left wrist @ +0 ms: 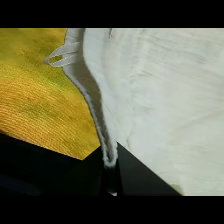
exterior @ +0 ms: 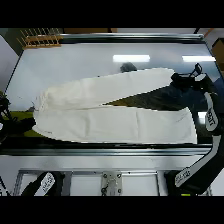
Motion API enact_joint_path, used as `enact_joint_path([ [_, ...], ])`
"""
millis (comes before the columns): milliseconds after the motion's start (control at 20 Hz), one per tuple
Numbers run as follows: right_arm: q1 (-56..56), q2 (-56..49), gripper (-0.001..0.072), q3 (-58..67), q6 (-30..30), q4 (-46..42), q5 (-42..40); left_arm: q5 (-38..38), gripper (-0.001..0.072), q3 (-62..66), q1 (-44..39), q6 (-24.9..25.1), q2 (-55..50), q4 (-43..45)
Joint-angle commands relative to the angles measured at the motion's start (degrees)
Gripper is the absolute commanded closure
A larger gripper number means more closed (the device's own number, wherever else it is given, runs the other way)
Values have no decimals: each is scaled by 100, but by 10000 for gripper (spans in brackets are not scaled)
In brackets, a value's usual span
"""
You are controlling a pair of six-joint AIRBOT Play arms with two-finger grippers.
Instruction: Fold the clothes and pants, and hang the long-sleeved shirts on hangers.
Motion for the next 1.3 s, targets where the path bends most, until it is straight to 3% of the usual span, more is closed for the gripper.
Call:
enact_joint_path([
  [0,-46,741,701,-479,350,-1775,901,2,687,-2,7,2,2,0],
  [350,-101,2009,701,-2610,431,-2197,920,2,688,-7,7,2,2,-7],
  [650,-101,2151,680,-2879,551,-2151,767,2,688,-7,7,2,2,-7],
  [700,-109,2245,515,-2857,549,-2155,776,0,688,-7,7,4,2,-7],
  [750,-144,2400,176,-2817,527,-2153,787,-2,687,-7,7,2,2,-7],
  [800,-205,2592,43,-2761,505,-2179,822,-4,688,-7,4,2,2,-22],
  [950,-673,3451,44,-2669,-11,-2201,1226,-4,687,-7,7,2,2,-28],
  [1100,-1628,4347,44,-2946,-721,-2218,2291,-2,687,-7,4,2,2,-28],
  [1250,-2876,5276,43,-4275,-382,-1989,2450,0,687,-7,4,2,2,-37],
])
